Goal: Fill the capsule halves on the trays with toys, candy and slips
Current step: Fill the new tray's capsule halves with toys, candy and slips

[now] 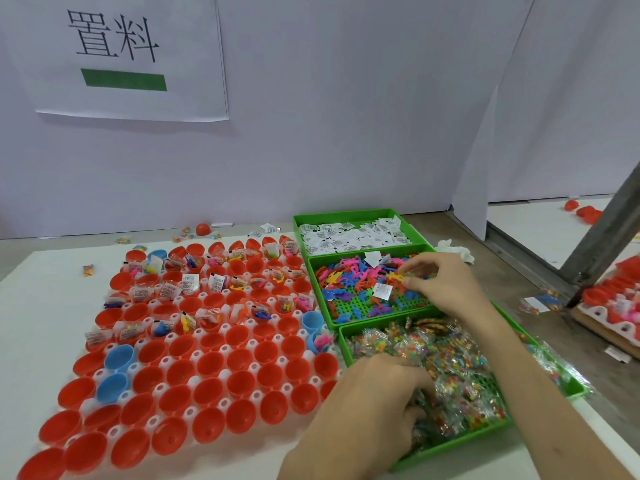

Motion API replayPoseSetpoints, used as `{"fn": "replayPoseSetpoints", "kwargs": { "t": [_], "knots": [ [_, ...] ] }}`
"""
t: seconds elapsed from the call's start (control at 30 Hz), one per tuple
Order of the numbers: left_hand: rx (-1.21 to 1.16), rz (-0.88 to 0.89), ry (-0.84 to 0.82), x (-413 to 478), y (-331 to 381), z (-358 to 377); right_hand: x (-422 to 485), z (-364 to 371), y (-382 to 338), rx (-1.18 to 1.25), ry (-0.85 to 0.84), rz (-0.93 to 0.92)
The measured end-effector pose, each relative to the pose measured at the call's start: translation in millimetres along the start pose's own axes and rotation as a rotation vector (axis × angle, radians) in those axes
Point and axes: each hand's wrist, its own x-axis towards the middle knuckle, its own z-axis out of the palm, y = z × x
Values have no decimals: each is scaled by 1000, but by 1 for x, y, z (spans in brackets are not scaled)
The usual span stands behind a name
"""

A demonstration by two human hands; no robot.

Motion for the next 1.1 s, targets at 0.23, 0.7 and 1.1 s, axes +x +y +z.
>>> {"fn": "replayPoseSetpoints", "kwargs": {
  "t": [0.23,0.7,1.1],
  "knots": [
    [1,0,-15,-2,1,-1,1,0,-1,166,99,-29],
    [92,-33,-27,-1,6,-4,-1,16,1,-341,-239,-205],
    [-98,-36,209,-4,8,-2,-3,10,-5,-83,112,-196]
  ]
}}
